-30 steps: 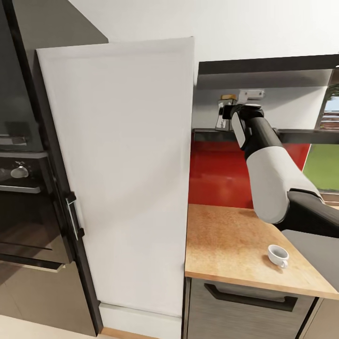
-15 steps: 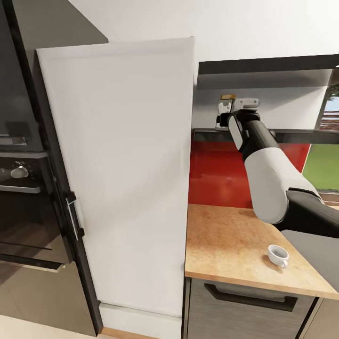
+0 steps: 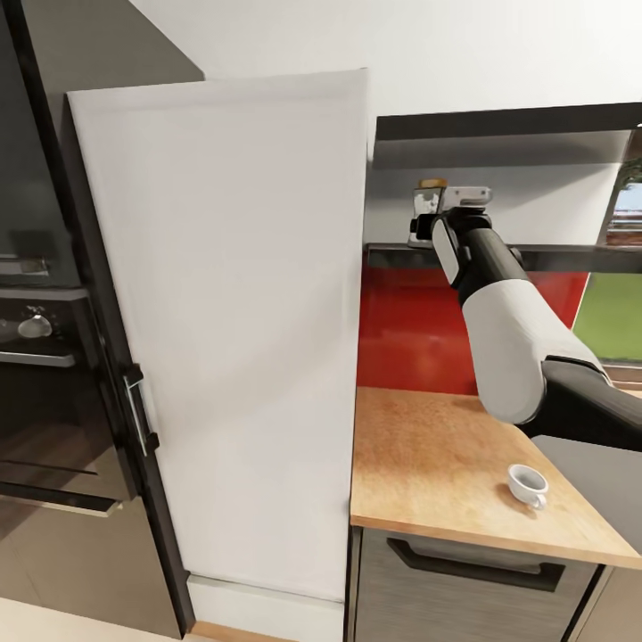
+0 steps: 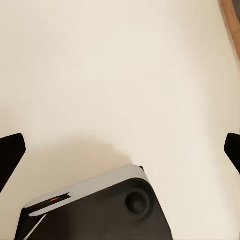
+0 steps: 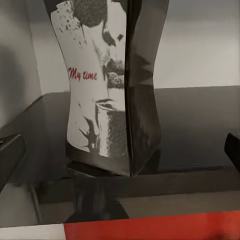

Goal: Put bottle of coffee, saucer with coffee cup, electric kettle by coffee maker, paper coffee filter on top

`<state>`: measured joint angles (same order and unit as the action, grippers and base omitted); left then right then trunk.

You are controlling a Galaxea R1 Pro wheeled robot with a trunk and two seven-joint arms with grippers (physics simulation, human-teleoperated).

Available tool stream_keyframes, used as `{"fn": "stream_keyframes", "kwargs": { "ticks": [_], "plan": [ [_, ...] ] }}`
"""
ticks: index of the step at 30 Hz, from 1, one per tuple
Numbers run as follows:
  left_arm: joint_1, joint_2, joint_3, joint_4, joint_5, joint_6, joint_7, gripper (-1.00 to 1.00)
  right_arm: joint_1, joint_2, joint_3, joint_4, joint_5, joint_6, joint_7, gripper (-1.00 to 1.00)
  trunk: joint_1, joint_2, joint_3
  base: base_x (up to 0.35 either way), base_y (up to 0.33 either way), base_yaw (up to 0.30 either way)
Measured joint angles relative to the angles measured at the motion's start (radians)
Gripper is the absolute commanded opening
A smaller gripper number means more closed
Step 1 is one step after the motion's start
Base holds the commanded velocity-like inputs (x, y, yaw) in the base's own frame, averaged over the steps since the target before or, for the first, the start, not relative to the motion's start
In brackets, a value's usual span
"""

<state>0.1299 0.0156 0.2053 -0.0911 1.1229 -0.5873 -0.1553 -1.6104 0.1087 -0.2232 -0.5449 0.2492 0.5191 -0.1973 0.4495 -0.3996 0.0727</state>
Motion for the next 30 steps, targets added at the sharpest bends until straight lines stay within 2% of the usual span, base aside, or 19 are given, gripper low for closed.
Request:
{"fn": "stream_keyframes", "kwargs": {
  "ticks": [8, 25, 30],
  "plan": [
    [0.000, 0.000, 0.000, 0.000, 0.000, 0.000, 0.000, 1.00, 0.000, -0.001, -0.001, -0.010, 0.002, 0.003, 0.000, 1.00, 0.000, 0.000, 0.000, 0.159, 0.012, 0.000],
    [0.000, 0.000, -0.001, 0.000, -0.001, 0.000, 0.000, 1.00, 0.000, 0.000, 0.000, -0.029, 0.005, 0.010, -0.001, 1.00, 0.000, 0.000, 0.000, 0.007, 0.000, 0.000],
    [0.000, 0.000, -0.001, 0.000, -0.001, 0.000, 0.000, 1.00, 0.000, 0.000, 0.000, -0.048, 0.004, 0.048, -0.011, 1.00, 0.000, 0.000, 0.000, 0.000, 0.000, 0.000]
  ]
}}
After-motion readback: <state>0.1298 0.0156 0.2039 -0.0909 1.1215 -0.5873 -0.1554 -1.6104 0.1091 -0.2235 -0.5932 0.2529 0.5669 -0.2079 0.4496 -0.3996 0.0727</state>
